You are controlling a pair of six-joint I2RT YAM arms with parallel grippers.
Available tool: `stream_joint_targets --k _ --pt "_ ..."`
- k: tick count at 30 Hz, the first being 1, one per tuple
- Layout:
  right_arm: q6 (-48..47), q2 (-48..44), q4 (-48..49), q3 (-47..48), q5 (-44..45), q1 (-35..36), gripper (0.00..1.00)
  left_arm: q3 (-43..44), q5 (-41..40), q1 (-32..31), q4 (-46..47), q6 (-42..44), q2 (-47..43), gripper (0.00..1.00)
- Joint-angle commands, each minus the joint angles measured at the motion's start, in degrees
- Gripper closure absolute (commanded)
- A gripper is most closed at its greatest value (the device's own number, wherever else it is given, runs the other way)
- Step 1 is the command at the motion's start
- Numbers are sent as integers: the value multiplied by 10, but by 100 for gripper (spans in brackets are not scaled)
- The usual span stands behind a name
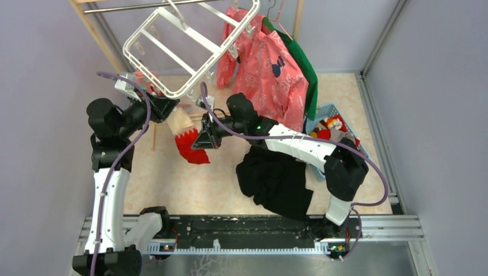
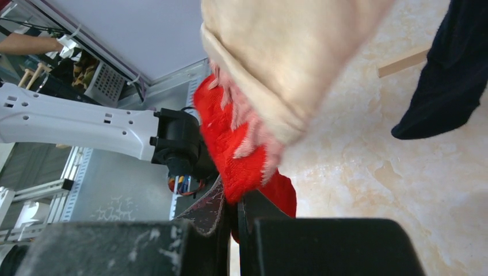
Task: Remove the socks clipped to the hanger
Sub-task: Remove the sock from the hanger.
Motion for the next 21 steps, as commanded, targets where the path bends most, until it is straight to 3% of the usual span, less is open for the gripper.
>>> stream_joint_targets --k 1,5,9,21 --pt "-27 -10 10 10 5 6 100 9 -1 -1 17 10 -11 76" --pt "-51 -15 4 -5 11 6 100 0 6 0 26 6 -12 87" --pt "-88 -28 -17 -13 2 6 100 -4 17 0 31 0 -15 87" --pt "-361 -194 -248 -55 73 -28 100 -32 82 -1 73 -13 -31 48"
